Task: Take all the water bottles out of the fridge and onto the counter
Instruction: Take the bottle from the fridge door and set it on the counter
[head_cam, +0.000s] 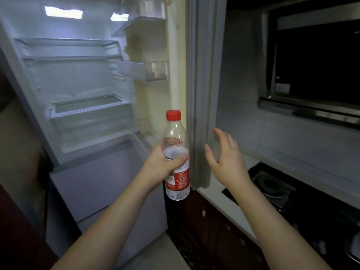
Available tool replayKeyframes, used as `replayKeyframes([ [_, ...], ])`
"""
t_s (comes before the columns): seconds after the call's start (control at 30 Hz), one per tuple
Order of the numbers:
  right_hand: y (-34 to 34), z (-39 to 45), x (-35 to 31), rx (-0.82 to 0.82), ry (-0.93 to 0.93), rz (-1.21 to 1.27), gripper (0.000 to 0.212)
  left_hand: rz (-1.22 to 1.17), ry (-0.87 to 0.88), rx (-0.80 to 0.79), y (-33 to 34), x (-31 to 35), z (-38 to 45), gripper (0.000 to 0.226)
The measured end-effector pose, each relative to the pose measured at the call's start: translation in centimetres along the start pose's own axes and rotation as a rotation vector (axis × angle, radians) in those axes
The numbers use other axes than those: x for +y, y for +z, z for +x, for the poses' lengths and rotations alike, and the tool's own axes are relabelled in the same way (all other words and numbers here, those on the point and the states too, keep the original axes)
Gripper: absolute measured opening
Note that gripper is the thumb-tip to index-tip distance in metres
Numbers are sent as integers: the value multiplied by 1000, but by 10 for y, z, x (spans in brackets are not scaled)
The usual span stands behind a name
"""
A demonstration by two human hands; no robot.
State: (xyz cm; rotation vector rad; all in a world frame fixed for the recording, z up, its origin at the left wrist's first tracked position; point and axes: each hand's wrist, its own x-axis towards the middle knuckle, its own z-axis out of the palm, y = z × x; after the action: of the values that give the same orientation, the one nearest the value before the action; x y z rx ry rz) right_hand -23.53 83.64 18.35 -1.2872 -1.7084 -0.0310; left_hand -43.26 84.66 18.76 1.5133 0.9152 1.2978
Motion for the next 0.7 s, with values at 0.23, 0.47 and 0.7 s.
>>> replayKeyframes([
  [0.23,-60,-36,27,40,103,-66,53,64,22,-179,64,-2,-6,39],
  [0.47,-147,-89,59,54,204,-134,59,49,-3,-361,162,-2,-24,49],
  [0.7,-257,-167,100,117,323,-265,59,63,5,-537,285,7,-61,49],
])
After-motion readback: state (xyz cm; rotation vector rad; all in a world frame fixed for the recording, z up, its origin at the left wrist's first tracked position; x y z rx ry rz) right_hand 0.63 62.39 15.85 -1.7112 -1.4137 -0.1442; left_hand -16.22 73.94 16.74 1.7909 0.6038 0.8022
